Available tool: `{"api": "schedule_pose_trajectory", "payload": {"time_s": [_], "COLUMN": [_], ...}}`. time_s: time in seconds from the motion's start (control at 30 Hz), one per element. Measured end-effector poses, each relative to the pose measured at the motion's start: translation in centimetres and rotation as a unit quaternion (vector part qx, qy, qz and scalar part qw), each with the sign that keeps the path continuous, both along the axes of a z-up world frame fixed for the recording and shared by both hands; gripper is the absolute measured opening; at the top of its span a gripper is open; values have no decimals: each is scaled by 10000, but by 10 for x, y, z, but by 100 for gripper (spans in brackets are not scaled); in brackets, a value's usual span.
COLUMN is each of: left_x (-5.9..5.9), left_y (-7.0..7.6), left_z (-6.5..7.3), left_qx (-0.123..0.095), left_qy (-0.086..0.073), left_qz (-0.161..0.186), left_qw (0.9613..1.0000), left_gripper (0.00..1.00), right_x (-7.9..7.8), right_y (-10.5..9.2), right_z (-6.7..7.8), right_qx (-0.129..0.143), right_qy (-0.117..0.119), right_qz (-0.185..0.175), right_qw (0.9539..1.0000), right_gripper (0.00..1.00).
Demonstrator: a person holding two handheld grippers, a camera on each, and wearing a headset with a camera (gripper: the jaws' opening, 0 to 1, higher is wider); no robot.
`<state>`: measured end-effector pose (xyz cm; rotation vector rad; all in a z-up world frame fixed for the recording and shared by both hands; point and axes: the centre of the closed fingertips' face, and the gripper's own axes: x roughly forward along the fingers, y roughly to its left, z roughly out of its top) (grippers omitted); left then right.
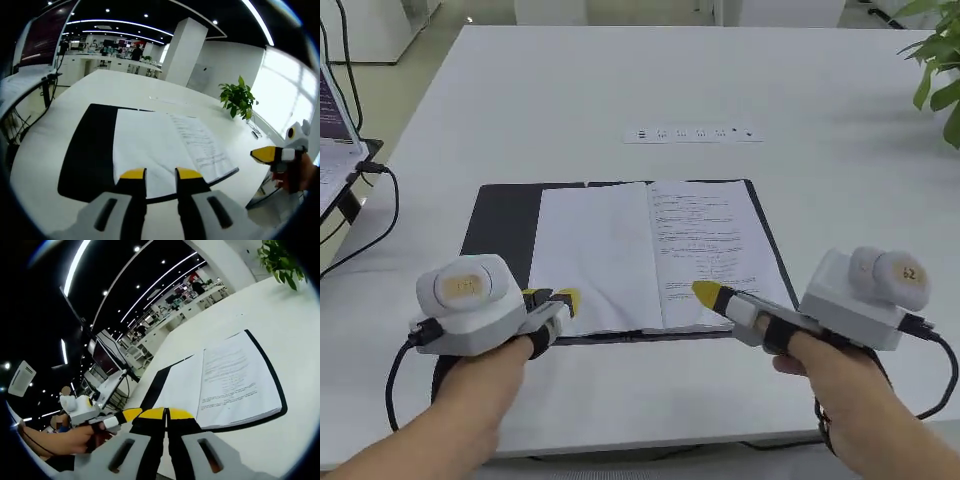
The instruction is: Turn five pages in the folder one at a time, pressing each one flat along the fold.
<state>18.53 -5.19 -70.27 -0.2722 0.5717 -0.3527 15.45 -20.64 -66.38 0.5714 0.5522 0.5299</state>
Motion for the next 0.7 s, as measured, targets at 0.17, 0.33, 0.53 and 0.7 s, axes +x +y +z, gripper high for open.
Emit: {"api": "schedule_pose_trajectory", "payload": {"time_s": [0.17, 0.33, 0.53, 0.7], "left_x": [-13, -29, -46, -55], "left_y": [1, 1, -2, 1], "left_z": [22, 46, 55, 58], "left_qx": [66, 95, 158, 604], "left_qy": [-73, -255, -271, -426], "left_qz": [-46, -93, -265, -509], "left_qw": [9999, 9996, 9992, 9960], "left_gripper": [27, 35, 49, 66], "right_x": [2, -2, -9, -15], "right_y": [-13, -25, -39, -50], "right_z": [-1, -7, -6, -7], "right_qx": [-624, -1116, -1666, -1812], "right_qy": [-128, -10, -157, -133], "right_qz": [-7, -4, 3, -53], "right_qw": [9980, 9937, 9859, 9833], "right_gripper": [0, 9, 33, 44]}}
